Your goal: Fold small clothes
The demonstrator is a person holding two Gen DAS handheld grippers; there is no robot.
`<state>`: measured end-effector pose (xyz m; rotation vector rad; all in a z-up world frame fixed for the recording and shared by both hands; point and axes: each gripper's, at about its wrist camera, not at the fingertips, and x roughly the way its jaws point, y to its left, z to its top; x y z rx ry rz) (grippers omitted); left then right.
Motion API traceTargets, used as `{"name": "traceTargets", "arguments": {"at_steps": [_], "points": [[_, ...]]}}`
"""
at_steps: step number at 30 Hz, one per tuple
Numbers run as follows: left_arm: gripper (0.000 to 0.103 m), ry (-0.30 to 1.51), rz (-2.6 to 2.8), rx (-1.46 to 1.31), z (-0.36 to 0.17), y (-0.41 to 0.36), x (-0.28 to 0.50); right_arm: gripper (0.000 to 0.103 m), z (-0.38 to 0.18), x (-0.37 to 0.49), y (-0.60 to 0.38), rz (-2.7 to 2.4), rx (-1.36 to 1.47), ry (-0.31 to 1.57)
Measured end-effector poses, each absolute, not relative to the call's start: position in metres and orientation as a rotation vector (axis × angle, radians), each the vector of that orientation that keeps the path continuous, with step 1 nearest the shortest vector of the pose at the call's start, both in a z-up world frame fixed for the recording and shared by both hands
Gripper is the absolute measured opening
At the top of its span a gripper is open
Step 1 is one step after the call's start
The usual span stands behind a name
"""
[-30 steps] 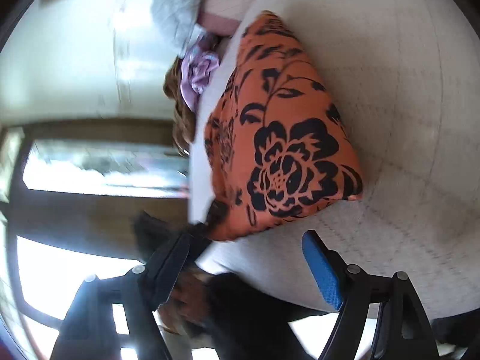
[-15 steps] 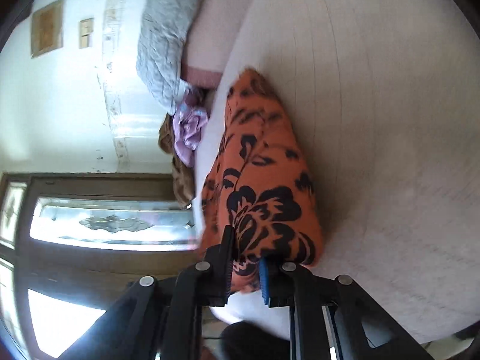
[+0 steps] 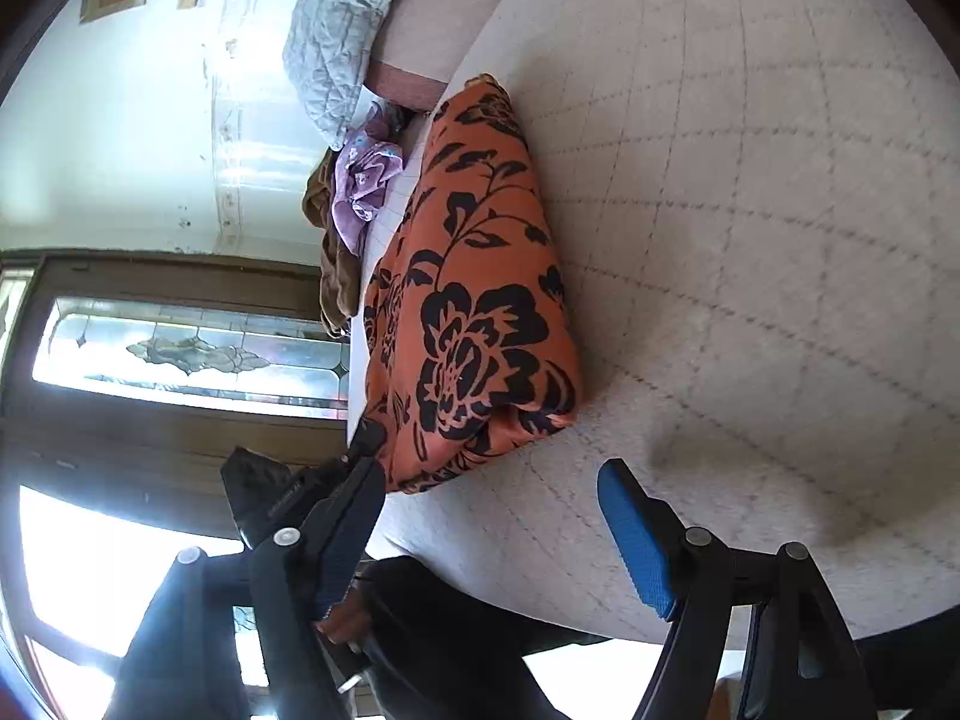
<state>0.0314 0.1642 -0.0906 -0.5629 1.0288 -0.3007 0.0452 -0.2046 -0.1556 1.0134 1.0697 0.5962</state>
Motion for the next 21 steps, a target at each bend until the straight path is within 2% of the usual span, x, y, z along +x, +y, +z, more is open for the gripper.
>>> {"name": "traceTargets", "arguments": {"at_steps": [3, 6, 11, 15, 17, 21], "points": [[0.014, 0.997, -0.267, -0.51, -0.082, 0.167, 0.028, 0.076, -0.157, 0.045, -0.207, 0.588, 1.024, 1.073], [0.014, 1.093, -0.278, -0.516, -0.112, 0.164, 0.033, 0.076, -0.16, 0.041, -0.212, 0.592, 1.014, 1.074], [0.017, 1.076, -0.279, -0.519, -0.107, 0.162, 0.03, 0.076, -0.156, 0.045, -0.218, 0.595, 0.989, 1.067], [0.024, 1.017, -0.198, -0.436, -0.077, 0.161, 0.022, 0.077, -0.13, 0.062, -0.224, 0.607, 0.929, 1.005], [0.025, 0.945, -0.154, -0.369, -0.054, 0.156, 0.018, 0.081, -0.12, 0.077, -0.234, 0.571, 0.913, 0.97], [0.033, 0.883, -0.226, -0.28, -0.03, 0.124, 0.029, 0.083, -0.129, 0.12, -0.231, 0.556, 0.888, 1.034]]}}
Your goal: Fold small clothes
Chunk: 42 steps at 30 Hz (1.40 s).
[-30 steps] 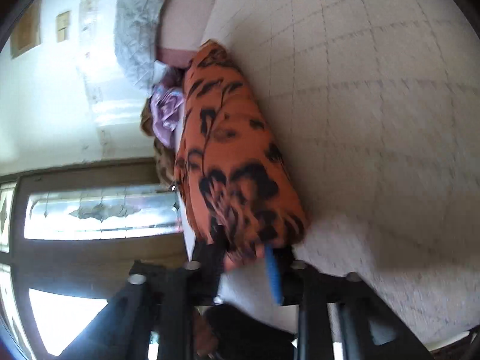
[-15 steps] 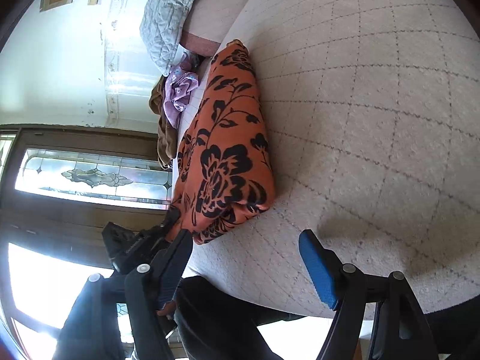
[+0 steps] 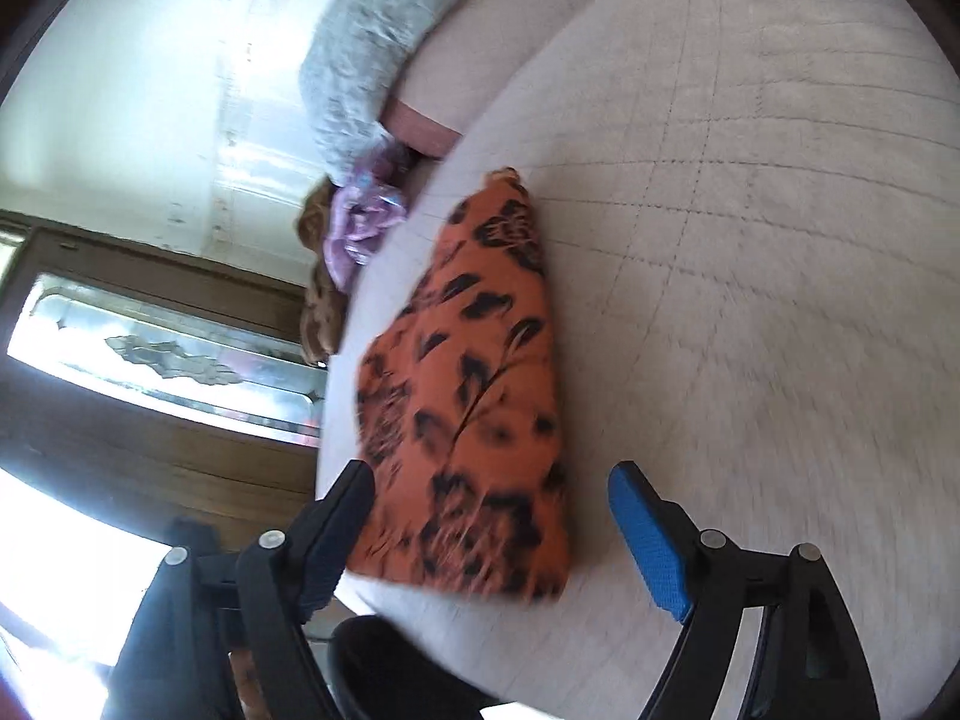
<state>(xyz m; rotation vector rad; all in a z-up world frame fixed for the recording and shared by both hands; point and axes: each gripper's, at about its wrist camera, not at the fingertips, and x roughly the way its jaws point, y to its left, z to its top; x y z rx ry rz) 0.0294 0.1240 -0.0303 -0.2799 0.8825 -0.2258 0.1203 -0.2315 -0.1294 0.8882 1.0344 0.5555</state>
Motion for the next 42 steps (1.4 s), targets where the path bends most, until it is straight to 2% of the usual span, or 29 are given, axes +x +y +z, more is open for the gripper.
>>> {"name": "traceTargets", "arguments": {"at_steps": [4, 5, 6, 8, 11, 13, 14, 16, 17, 18, 20, 22, 23, 24, 27, 29, 30, 32, 34, 35, 36, 41, 42], "points": [[0.035, 0.927, -0.223, -0.179, -0.05, 0.096, 0.056, 0.082, -0.15, 0.158, -0.203, 0.614, 0.893, 1.159], [0.034, 0.96, -0.199, -0.162, -0.061, 0.094, 0.061, 0.072, -0.151, 0.163, -0.194, 0.63, 0.882, 1.175], [0.034, 1.005, -0.175, -0.157, -0.075, 0.095, 0.067, 0.053, -0.149, 0.165, -0.187, 0.621, 0.83, 1.183], [0.034, 1.009, -0.17, -0.18, -0.087, 0.099, 0.068, 0.041, -0.134, 0.16, -0.177, 0.583, 0.687, 1.161], [0.034, 0.999, -0.167, -0.152, -0.089, 0.098, 0.067, 0.037, -0.127, 0.144, -0.171, 0.465, 0.493, 1.113], [0.034, 0.998, -0.167, -0.155, -0.09, 0.1, 0.069, 0.041, -0.149, 0.146, -0.172, 0.488, 0.544, 1.146], [0.034, 0.998, -0.169, -0.168, -0.09, 0.102, 0.069, 0.048, -0.15, 0.147, -0.181, 0.508, 0.624, 1.145], [0.034, 0.994, -0.176, -0.185, -0.091, 0.105, 0.07, 0.05, -0.142, 0.15, -0.194, 0.536, 0.708, 1.124], [0.034, 0.992, -0.178, -0.184, -0.092, 0.105, 0.071, 0.056, -0.133, 0.152, -0.201, 0.548, 0.735, 1.087], [0.034, 0.992, -0.177, -0.188, -0.092, 0.106, 0.071, 0.069, -0.128, 0.155, -0.206, 0.559, 0.762, 1.067], [0.034, 0.991, -0.175, -0.193, -0.091, 0.102, 0.069, 0.084, -0.128, 0.17, -0.211, 0.573, 0.837, 1.063], [0.034, 0.99, -0.177, -0.202, -0.091, 0.104, 0.067, 0.084, -0.147, 0.195, -0.202, 0.586, 0.846, 1.176], [0.034, 0.99, -0.177, -0.205, -0.09, 0.105, 0.067, 0.075, -0.16, 0.205, -0.192, 0.596, 0.841, 1.238], [0.034, 0.99, -0.176, -0.211, -0.09, 0.107, 0.066, 0.046, -0.165, 0.211, -0.184, 0.594, 0.821, 1.264], [0.034, 0.987, -0.186, -0.241, -0.089, 0.11, 0.063, 0.037, -0.123, 0.198, -0.167, 0.589, 0.629, 1.148], [0.034, 0.986, -0.192, -0.234, -0.091, 0.108, 0.065, 0.037, -0.114, 0.188, -0.164, 0.558, 0.57, 1.109], [0.034, 0.987, -0.192, -0.226, -0.092, 0.107, 0.067, 0.041, -0.126, 0.192, -0.159, 0.515, 0.519, 1.152], [0.034, 0.978, -0.186, -0.215, -0.091, 0.106, 0.065, 0.052, -0.151, 0.196, -0.169, 0.483, 0.606, 1.203], [0.034, 0.973, -0.191, -0.223, -0.092, 0.107, 0.064, 0.064, -0.146, 0.195, -0.178, 0.515, 0.714, 1.184], [0.034, 0.973, -0.191, -0.222, -0.092, 0.107, 0.064, 0.075, -0.142, 0.195, -0.18, 0.519, 0.731, 1.164], [0.034, 0.974, -0.192, -0.221, -0.091, 0.107, 0.064, 0.078, -0.137, 0.199, -0.182, 0.518, 0.735, 1.137], [0.034, 0.974, -0.193, -0.234, -0.093, 0.109, 0.064, 0.078, -0.149, 0.23, -0.177, 0.496, 0.773, 1.194], [0.034, 0.974, -0.19, -0.233, -0.092, 0.109, 0.064, 0.073, -0.157, 0.235, -0.174, 0.496, 0.779, 1.223]]}}
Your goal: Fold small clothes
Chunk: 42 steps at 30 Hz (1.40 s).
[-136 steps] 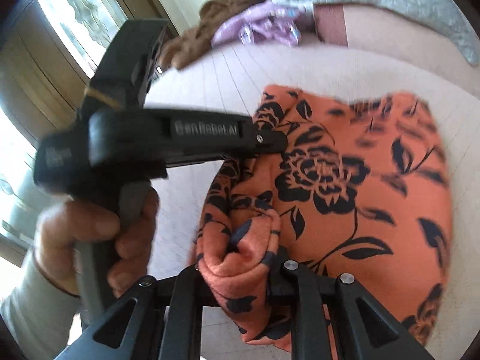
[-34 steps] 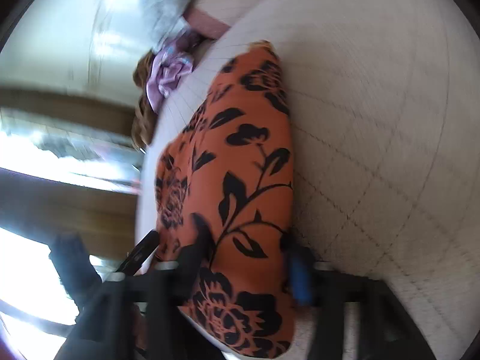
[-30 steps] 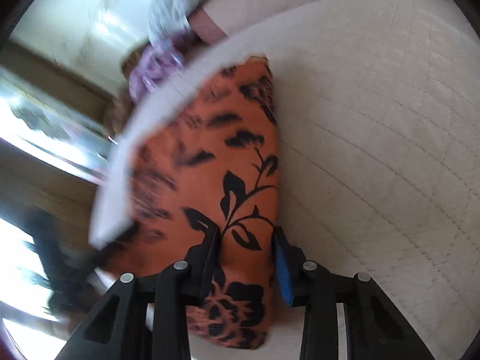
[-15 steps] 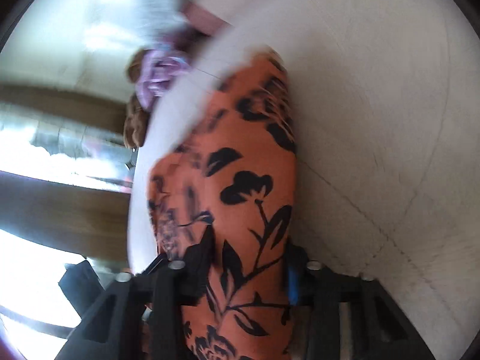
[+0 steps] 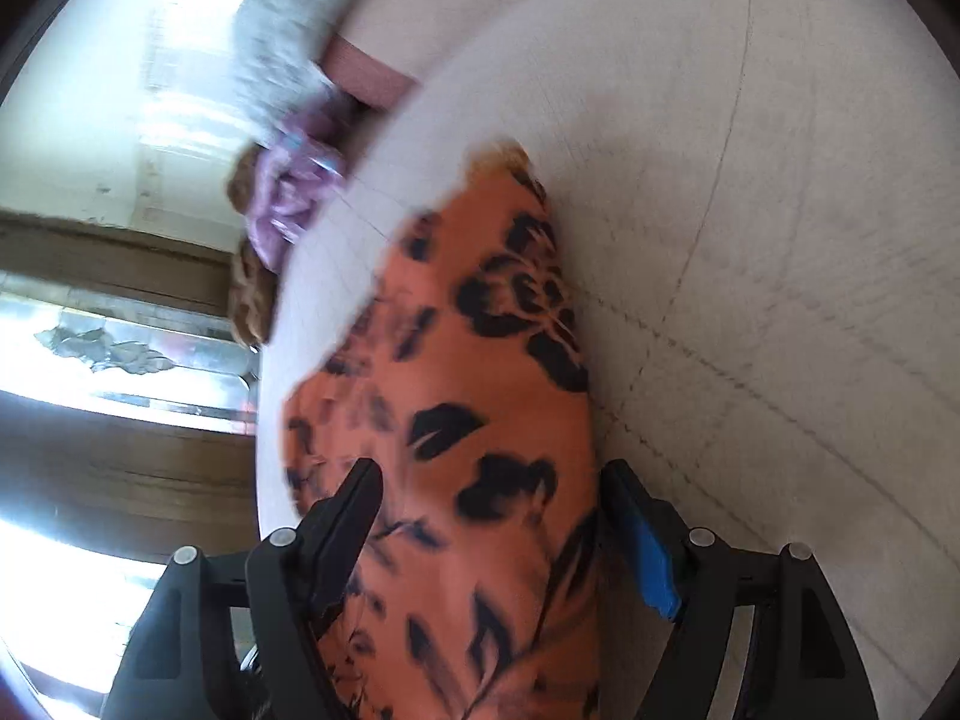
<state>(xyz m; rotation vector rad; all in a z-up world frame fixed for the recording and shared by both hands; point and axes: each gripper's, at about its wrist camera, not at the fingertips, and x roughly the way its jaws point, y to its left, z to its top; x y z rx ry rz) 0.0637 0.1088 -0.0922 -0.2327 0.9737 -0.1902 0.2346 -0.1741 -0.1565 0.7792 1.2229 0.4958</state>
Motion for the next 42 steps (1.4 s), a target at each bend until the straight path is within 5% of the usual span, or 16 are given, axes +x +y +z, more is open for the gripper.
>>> {"name": "traceTargets", "arguments": {"at_steps": [3, 6, 10, 19, 21, 25, 27, 28, 29, 30, 31, 32, 38, 40, 42], "points": [[0.034, 0.972, -0.194, -0.247, -0.092, 0.111, 0.064, 0.041, -0.125, 0.229, -0.16, 0.51, 0.618, 1.168], [0.034, 0.975, -0.195, -0.239, -0.092, 0.109, 0.064, 0.041, -0.104, 0.217, -0.153, 0.475, 0.497, 1.102], [0.034, 0.977, -0.194, -0.226, -0.091, 0.111, 0.062, 0.058, -0.139, 0.212, -0.167, 0.403, 0.588, 1.179], [0.034, 0.983, -0.17, -0.199, -0.09, 0.107, 0.063, 0.066, -0.055, 0.149, -0.152, 0.475, 0.411, 0.953], [0.034, 0.985, -0.167, -0.197, -0.09, 0.106, 0.064, 0.077, -0.049, 0.137, -0.132, 0.552, 0.389, 0.936], [0.035, 0.988, -0.156, -0.237, -0.076, 0.112, 0.059, 0.084, -0.102, 0.143, -0.112, 0.549, 0.341, 1.121], [0.049, 0.929, -0.164, -0.333, -0.062, 0.127, 0.045, 0.083, -0.102, 0.139, -0.118, 0.543, 0.369, 1.069], [0.065, 0.894, -0.169, -0.398, -0.059, 0.139, 0.036, 0.084, -0.098, 0.138, -0.118, 0.543, 0.375, 1.07], [0.066, 0.887, -0.164, -0.464, -0.063, 0.151, 0.028, 0.084, -0.097, 0.137, -0.12, 0.542, 0.377, 1.079], [0.063, 0.912, -0.163, -0.503, -0.071, 0.157, 0.025, 0.084, -0.099, 0.138, -0.12, 0.546, 0.369, 1.086], [0.027, 0.982, -0.181, -0.534, -0.089, 0.16, 0.024, 0.084, -0.101, 0.139, -0.121, 0.552, 0.365, 1.087], [0.016, 1.048, -0.182, -0.513, -0.105, 0.159, 0.024, 0.084, -0.104, 0.14, -0.122, 0.557, 0.377, 1.083], [0.016, 1.018, -0.235, -0.593, -0.094, 0.17, 0.027, 0.085, -0.103, 0.14, -0.12, 0.565, 0.362, 1.075], [0.026, 0.986, -0.24, -0.566, -0.075, 0.168, 0.035, 0.085, -0.104, 0.144, -0.122, 0.575, 0.368, 1.08], [0.057, 0.938, -0.252, -0.574, -0.064, 0.17, 0.047, 0.086, -0.104, 0.145, -0.123, 0.578, 0.392, 1.085]]}}
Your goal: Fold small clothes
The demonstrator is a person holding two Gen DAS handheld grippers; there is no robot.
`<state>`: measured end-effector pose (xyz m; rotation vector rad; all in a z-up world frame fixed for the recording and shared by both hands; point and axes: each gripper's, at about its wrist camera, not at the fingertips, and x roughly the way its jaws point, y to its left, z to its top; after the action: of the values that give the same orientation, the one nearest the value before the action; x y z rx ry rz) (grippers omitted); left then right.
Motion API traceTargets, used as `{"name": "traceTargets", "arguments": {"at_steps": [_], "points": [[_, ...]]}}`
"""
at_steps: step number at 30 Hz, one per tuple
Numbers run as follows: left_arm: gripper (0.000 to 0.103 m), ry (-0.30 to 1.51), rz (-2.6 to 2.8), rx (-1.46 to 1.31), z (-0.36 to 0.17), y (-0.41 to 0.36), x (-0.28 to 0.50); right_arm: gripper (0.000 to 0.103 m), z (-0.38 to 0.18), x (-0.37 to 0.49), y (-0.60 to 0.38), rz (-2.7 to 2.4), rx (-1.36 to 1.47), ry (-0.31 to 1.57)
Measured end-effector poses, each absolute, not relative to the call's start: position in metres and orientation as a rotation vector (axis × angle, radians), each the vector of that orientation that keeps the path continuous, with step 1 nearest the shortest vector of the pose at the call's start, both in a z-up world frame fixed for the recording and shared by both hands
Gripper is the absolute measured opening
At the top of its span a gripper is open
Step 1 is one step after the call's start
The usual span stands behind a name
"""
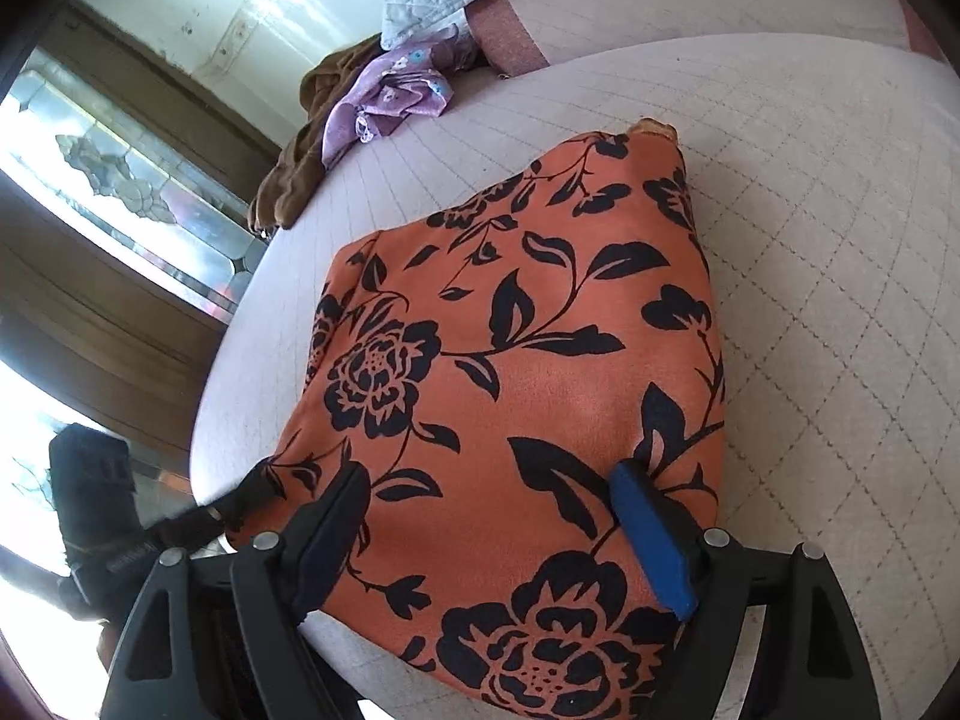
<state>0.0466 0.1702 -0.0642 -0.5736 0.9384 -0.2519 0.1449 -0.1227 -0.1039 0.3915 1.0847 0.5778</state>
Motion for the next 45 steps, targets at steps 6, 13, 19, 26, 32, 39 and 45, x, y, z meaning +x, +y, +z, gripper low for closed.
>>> {"name": "traceTargets", "arguments": {"at_steps": [6, 13, 19, 26, 32, 39, 45], "points": [[0.047, 0.997, -0.263, -0.603, -0.083, 0.169, 0.124, 0.092, -0.104, 0.146, -0.117, 0.59, 0.399, 1.09], [0.025, 1.038, -0.218, -0.716, -0.107, 0.189, 0.124, 0.092, -0.105, 0.148, -0.12, 0.636, 0.417, 1.097], [0.068, 0.997, -0.265, -0.592, -0.081, 0.176, 0.086, 0.092, -0.101, 0.15, -0.133, 0.66, 0.492, 1.085], [0.047, 1.062, -0.228, -0.543, -0.119, 0.17, 0.086, 0.092, -0.094, 0.15, -0.173, 0.545, 0.58, 1.019], [0.062, 1.021, -0.262, -0.59, -0.098, 0.18, 0.079, 0.092, -0.116, 0.159, -0.202, 0.483, 0.693, 1.087], [0.075, 1.046, -0.247, -0.463, -0.12, 0.162, 0.093, 0.093, -0.147, 0.186, -0.175, 0.539, 0.707, 1.193], [0.037, 1.061, -0.269, -0.482, -0.119, 0.155, 0.097, 0.054, -0.137, 0.189, -0.132, 0.555, 0.443, 1.21]]}}
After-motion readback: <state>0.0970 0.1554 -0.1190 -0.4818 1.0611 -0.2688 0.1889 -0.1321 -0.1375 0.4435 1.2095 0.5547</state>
